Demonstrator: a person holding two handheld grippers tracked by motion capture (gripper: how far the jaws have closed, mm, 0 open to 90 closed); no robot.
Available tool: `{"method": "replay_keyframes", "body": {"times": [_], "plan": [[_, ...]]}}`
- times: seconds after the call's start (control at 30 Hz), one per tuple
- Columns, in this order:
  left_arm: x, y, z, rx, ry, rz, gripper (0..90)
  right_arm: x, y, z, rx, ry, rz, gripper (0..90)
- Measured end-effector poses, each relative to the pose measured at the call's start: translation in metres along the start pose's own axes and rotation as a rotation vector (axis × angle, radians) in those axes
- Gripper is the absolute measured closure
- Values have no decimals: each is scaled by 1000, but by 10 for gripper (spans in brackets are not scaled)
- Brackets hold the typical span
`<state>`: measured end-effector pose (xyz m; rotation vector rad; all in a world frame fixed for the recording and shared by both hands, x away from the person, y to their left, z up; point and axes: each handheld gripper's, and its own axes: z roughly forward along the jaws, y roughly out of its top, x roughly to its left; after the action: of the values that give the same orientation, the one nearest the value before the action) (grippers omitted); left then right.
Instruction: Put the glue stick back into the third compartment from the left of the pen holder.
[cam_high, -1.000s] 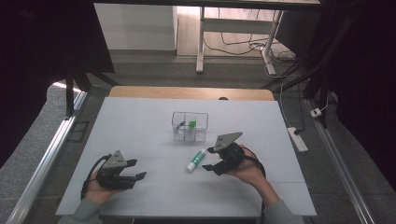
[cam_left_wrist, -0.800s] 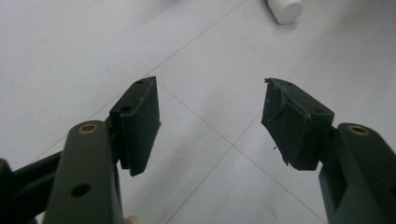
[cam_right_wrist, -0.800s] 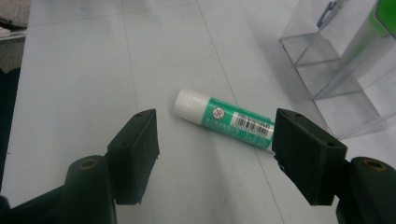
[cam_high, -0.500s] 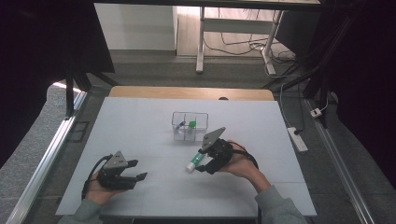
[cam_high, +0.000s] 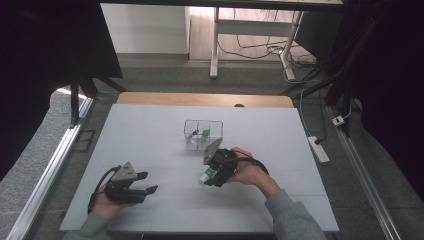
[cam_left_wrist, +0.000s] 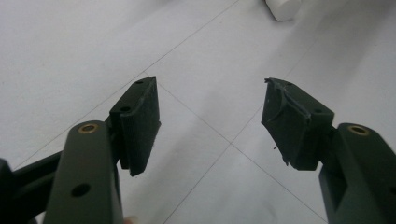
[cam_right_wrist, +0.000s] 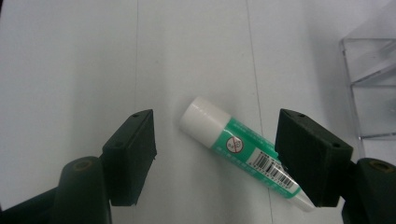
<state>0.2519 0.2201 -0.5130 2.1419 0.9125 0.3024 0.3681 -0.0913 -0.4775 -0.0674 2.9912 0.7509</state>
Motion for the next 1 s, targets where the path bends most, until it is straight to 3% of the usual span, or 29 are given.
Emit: {"method": "replay_keyframes", "body": {"times": [0.37, 0.63, 1.0], "plan": [[1, -1, 2, 11, -5, 2, 361, -1, 3, 19, 92, -9, -70, 282], [1, -1, 3, 14, -9, 4, 360, -3, 4, 30, 153, -8, -116, 337], [2, -3, 4, 21, -7, 2, 360, -6, 0, 31, 141, 64, -113, 558]]}}
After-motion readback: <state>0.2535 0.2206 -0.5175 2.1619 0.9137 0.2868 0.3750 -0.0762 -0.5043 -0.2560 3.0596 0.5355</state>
